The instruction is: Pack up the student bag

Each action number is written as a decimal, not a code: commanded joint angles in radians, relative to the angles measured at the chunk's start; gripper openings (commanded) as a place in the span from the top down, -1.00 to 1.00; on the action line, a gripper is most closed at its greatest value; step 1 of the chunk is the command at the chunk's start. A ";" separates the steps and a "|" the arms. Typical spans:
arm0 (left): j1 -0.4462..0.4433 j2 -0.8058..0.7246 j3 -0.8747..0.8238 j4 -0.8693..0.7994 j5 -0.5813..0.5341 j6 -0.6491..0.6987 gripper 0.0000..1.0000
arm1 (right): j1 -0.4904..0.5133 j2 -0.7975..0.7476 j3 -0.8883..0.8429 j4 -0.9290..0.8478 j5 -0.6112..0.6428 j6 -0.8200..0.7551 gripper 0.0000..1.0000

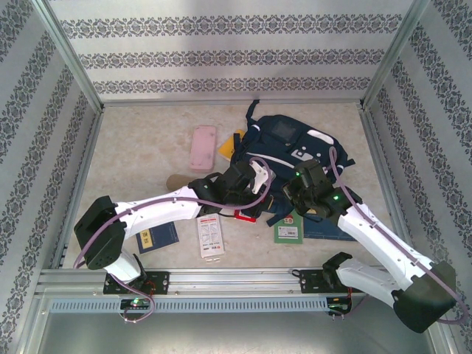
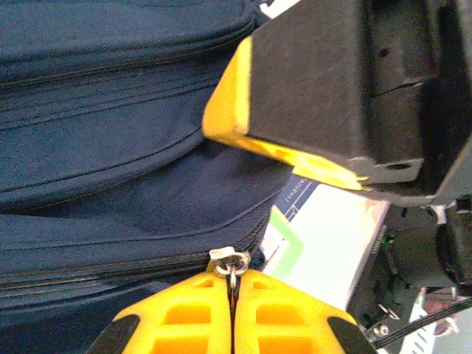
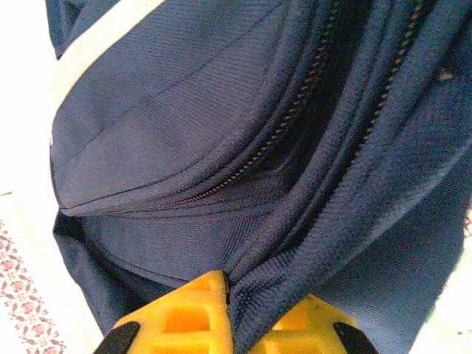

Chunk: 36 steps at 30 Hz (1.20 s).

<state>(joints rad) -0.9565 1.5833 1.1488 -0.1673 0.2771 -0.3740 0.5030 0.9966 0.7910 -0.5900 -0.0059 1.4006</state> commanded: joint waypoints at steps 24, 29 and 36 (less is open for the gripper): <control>0.303 -0.066 -0.081 -0.043 0.046 -0.084 1.00 | -0.233 -0.078 0.058 -0.003 -0.174 -0.540 1.00; 0.325 -0.055 -0.037 -0.030 0.101 -0.107 1.00 | -0.235 -0.017 0.159 0.019 -0.226 -0.650 1.00; 0.327 -0.050 0.126 -0.110 0.098 -0.056 1.00 | -0.260 0.041 0.324 0.097 -0.213 -0.633 1.00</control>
<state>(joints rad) -0.6472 1.5375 1.1725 -0.2420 0.3874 -0.4507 0.2546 1.0443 1.0405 -0.6071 -0.2226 0.7956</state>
